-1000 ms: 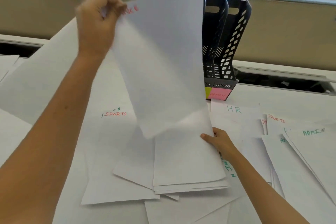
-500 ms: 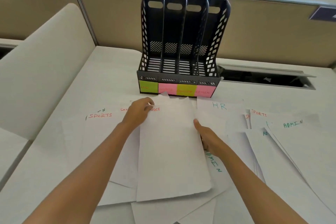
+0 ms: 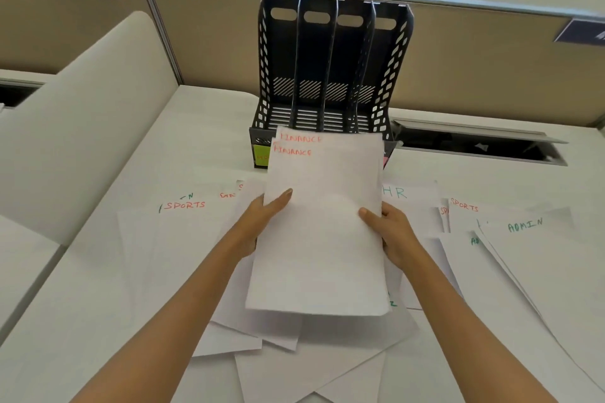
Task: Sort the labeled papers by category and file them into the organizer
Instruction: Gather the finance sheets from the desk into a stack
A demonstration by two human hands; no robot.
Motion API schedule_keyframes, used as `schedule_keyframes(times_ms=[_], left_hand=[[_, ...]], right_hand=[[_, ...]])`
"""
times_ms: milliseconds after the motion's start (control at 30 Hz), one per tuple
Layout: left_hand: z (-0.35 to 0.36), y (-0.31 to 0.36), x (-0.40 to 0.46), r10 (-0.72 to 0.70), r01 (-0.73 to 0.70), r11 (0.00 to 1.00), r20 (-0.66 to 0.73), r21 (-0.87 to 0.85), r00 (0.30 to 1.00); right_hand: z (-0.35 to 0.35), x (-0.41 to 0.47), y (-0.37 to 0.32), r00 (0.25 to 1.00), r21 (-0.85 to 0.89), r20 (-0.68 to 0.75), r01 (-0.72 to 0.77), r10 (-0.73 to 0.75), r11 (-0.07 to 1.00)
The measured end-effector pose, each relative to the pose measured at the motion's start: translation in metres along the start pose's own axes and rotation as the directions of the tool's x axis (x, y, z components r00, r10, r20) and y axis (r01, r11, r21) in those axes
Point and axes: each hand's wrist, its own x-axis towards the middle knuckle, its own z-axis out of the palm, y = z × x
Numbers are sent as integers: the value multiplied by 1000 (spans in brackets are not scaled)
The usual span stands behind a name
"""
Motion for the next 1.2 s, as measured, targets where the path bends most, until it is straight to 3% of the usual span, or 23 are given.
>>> schedule_keyframes(times_ms=[100, 267, 400, 600, 733, 833, 933, 1000, 1067, 1133, 1200], left_hand=[[10, 17, -6, 59, -65, 997, 122, 42, 991], [26, 41, -17, 465, -462, 885, 52, -55, 884], [28, 36, -24, 515, -513, 855, 12, -72, 857], [21, 4, -13, 377, -374, 923, -15, 88, 926], [18, 14, -6, 318, -315, 941, -3, 126, 948], [9, 25, -2, 247, -254, 958, 69, 129, 966], [-5, 21, 3, 184, -195, 956, 73, 218, 980], [-18, 10, 9, 178, -158, 952, -57, 264, 982], [-38, -6, 19, 237, -116, 907, -264, 404, 935], [-61, -17, 27, 277, 25, 816, -429, 577, 860], [-78, -21, 33, 247, 148, 759, -490, 634, 836]], right_hand=[[11, -7, -36, 990, 11, -32, 136, -136, 991], [35, -23, -76, 923, -61, -50, 378, -381, 924], [45, -26, -66, 898, -164, -75, 417, -433, 894], [44, -18, -22, 936, -267, -199, 234, -291, 935], [38, -11, -29, 893, -366, -205, 310, -401, 877], [29, -4, -38, 897, -341, -163, 340, -412, 876], [21, 2, -27, 955, -239, -117, 238, -272, 941], [16, 2, -8, 983, -201, -74, 149, -167, 968], [13, 0, 14, 997, -194, -36, 56, -64, 979], [12, -4, 35, 1000, -202, -12, -19, 17, 979], [15, -6, 51, 997, -200, 12, -71, 75, 977]])
